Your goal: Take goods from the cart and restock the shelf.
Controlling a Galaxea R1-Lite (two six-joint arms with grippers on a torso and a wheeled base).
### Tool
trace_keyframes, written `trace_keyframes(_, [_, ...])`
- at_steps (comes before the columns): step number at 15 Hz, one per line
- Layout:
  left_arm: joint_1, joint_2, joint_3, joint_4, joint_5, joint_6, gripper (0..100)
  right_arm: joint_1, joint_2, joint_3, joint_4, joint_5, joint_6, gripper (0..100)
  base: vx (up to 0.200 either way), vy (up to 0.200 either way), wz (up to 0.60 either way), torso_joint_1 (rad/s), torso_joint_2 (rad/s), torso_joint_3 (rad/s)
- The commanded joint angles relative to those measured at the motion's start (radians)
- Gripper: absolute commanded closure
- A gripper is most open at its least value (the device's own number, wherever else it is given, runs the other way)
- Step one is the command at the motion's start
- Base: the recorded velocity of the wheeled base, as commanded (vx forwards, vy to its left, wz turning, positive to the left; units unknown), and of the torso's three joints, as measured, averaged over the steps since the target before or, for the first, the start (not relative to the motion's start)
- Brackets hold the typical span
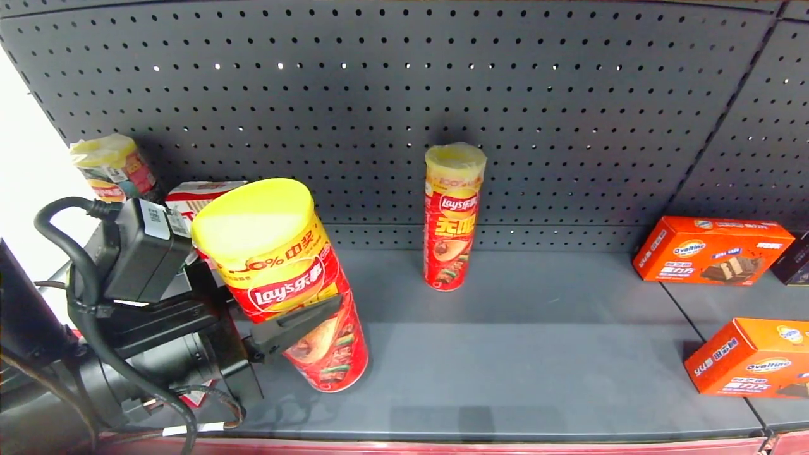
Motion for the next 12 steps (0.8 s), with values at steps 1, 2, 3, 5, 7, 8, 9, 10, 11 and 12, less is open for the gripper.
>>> trace_keyframes(1, [0.000,0.000,-0.004,-0.001,0.001,0.000,100,0.103,0.254,-0.051,-0.069,0.028,-0.037,0,0.000,0.000,0.00,0.000,0.00,0.000])
trace_keyframes(2, [0.000,0.000,-0.004,-0.001,0.001,0.000,100,0.111,0.263,-0.053,-0.076,0.028,-0.038,0,0.000,0.000,0.00,0.000,0.00,0.000])
trace_keyframes(3, [0.007,0.000,0.003,-0.001,0.001,-0.002,100,0.188,0.358,-0.068,-0.138,0.024,-0.040,0,0.000,0.000,0.00,0.000,0.00,0.000])
trace_keyframes(5, [0.009,-0.002,-0.003,-0.001,0.002,-0.025,100,0.246,0.515,-0.125,-0.188,0.036,-0.040,0,0.000,0.000,0.00,0.000,0.00,0.000])
trace_keyframes(7, [0.009,0.001,-0.009,0.001,0.007,-0.030,100,0.243,0.673,-0.155,-0.310,0.070,-0.041,0,0.000,0.000,0.00,0.000,0.00,0.000])
trace_keyframes(8, [0.009,0.003,-0.015,0.001,0.010,-0.030,100,0.232,0.751,-0.171,-0.409,0.096,-0.040,0,0.000,0.000,0.00,0.000,0.00,0.000])
trace_keyframes(9, [0.010,0.003,-0.015,0.001,0.010,-0.030,100,0.215,0.820,-0.201,-0.480,0.134,-0.041,0,0.000,0.000,0.00,0.000,0.00,0.000])
trace_keyframes(10, [0.010,0.003,-0.014,0.001,0.011,-0.030,100,0.201,0.868,-0.240,-0.491,0.176,-0.041,0,0.000,0.000,0.00,0.000,0.00,0.000])
trace_keyframes(11, [0.012,0.003,-0.014,0.001,0.011,-0.031,100,0.198,0.927,-0.295,-0.492,0.209,-0.041,0,0.000,0.000,0.00,0.000,0.00,0.000])
trace_keyframes(12, [0.012,0.003,-0.015,0.001,0.011,-0.031,100,0.209,0.964,-0.327,-0.492,0.215,-0.044,0,0.000,0.000,0.00,0.000,0.00,0.000])
